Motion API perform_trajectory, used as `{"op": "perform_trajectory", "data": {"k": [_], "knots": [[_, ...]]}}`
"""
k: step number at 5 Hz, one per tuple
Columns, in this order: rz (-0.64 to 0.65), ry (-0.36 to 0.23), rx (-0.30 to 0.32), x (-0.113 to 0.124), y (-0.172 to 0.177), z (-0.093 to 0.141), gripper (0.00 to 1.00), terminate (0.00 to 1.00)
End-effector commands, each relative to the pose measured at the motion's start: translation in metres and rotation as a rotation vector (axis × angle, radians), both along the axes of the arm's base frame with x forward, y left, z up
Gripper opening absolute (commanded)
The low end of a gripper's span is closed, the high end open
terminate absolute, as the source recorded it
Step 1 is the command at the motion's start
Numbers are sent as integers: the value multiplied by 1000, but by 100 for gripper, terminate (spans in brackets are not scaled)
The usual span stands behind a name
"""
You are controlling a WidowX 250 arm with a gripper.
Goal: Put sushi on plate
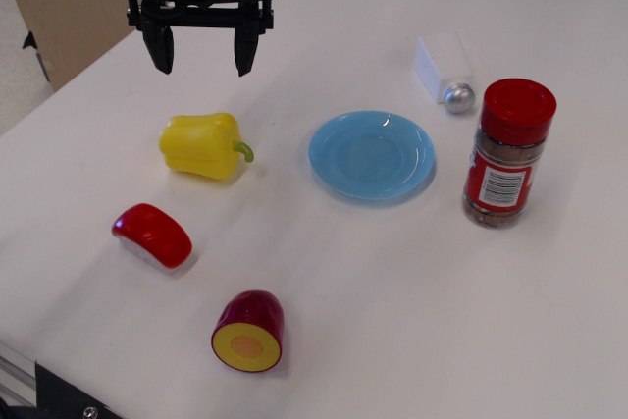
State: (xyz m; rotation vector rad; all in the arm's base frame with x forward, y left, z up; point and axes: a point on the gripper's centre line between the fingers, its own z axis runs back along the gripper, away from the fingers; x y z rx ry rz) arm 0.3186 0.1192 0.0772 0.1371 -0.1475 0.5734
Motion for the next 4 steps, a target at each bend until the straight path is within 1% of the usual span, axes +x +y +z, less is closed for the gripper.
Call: {"op": "perform_trajectory", "data": {"k": [1,3,4], "knots": [[0,0,0,0,0,0,100,0],[14,-101,57,-65,-25,22,100,0],[56,-94,46,-92,-24,22,100,0]]}}
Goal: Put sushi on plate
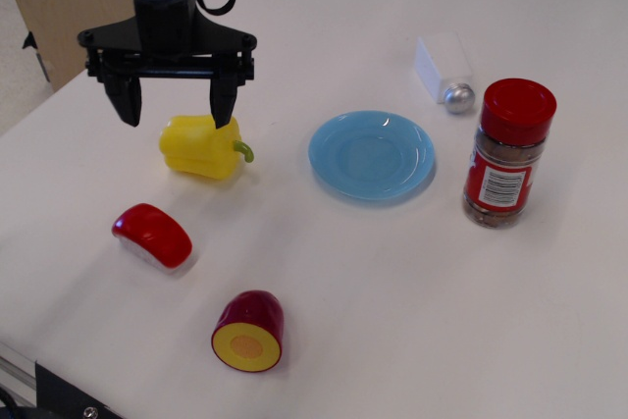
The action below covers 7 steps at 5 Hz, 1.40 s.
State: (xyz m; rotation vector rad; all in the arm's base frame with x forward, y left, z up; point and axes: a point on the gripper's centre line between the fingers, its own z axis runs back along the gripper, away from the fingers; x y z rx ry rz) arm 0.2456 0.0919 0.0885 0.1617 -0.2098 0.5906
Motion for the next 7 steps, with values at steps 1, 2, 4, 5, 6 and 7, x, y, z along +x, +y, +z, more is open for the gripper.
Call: {"op": "perform_trajectory", "data": {"k": [1,2,4,5,6,7], "knots": [[161,-1,-88,-49,-4,-9,100,0],[267,21,-144,-60,-9,-32,100,0],[377,-101,-150,-44,-3,-48,100,0],[436,-72,-158,-36,5,-62,100,0],[474,-9,-155,-31,13,-76,100,0],[476,-6,-162,-27,13,-78,100,0]]}}
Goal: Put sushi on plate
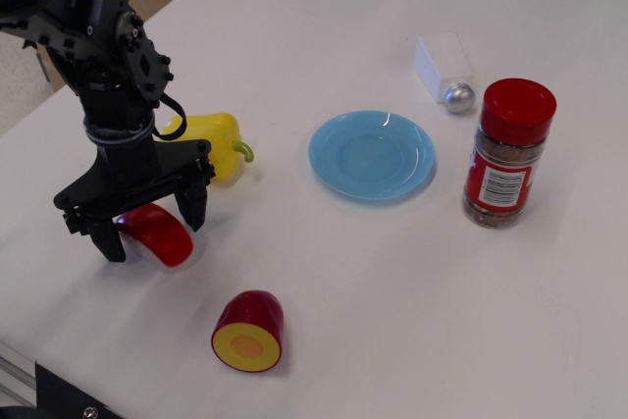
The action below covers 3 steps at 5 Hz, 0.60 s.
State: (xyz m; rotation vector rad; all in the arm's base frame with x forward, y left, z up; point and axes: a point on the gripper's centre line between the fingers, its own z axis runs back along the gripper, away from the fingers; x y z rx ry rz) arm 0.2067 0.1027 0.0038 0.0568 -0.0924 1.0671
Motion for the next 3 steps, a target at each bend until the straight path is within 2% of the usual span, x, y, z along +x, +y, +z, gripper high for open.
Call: {"op": "perform_trajectory", "data": {"k": [1,2,3], "knots": [[-76,-40,40,11,-10,17,0,0],[-152,-45,80,10,-24,37,0,0],[-294,-60,49,26,-39,55,0,0]]}}
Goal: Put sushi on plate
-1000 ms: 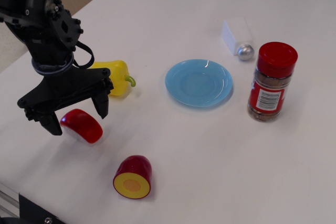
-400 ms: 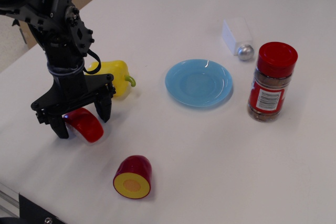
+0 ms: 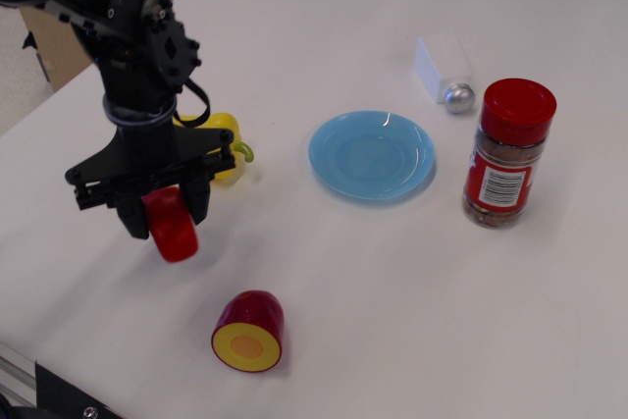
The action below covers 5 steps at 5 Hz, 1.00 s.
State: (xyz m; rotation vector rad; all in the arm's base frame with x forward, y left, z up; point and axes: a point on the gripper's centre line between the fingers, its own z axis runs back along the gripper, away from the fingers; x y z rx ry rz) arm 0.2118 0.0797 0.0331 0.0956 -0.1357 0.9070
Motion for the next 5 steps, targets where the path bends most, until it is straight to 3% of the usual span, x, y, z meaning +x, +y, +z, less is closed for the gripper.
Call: {"op": "perform_trajectory", "data": {"k": [1,3,5], "knots": [[-210,-92,-31,35,-36,43,0,0],[-447,-148,-95,96,-67,45,0,0],[-518,-139,-64,140,-81,19,0,0]]}}
